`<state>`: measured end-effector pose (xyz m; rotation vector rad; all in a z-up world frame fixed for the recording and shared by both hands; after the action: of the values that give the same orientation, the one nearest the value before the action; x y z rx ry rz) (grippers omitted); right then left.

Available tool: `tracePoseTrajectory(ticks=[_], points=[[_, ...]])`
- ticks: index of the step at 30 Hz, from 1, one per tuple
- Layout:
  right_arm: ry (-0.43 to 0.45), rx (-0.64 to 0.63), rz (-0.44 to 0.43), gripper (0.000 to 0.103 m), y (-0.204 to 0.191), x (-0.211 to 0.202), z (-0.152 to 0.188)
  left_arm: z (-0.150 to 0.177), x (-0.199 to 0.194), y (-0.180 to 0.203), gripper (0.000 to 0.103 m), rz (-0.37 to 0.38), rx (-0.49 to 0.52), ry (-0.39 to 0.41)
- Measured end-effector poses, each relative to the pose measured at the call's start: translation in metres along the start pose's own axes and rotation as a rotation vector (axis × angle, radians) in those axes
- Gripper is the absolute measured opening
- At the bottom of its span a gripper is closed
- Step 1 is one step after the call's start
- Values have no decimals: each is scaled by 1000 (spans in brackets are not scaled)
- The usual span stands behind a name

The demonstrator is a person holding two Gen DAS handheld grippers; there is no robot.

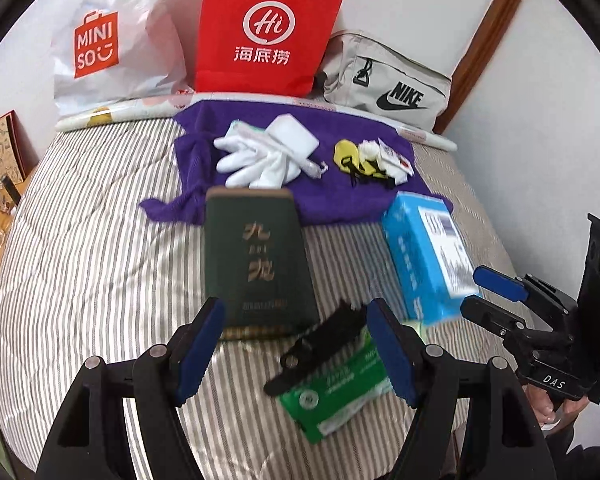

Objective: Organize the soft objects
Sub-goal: 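Reach the left tool to the black strap and grasp it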

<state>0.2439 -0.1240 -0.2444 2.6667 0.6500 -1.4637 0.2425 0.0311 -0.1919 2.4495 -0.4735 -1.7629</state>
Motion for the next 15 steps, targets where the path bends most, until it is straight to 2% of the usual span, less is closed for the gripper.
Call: tracePoseTrajectory(ticks=[9, 15], points=[[-42, -13, -2, 54, -18, 14, 34, 35, 28, -4, 70, 11, 8, -20], [-74, -43, 4, 54, -25, 29, 54, 43, 55, 3, 65, -45, 83, -44]])
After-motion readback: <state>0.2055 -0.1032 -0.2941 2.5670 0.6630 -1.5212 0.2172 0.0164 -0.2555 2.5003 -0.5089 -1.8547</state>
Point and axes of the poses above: each gripper's, at about its wrist camera, not at the fingertips, and x roughly the way its jaws point, y to its right, z to its underside, the point moved 10 cm from there along x, roughly the way its jaws point, and after that the axes turned 13 degrees about -y, right-handed, at the moved point
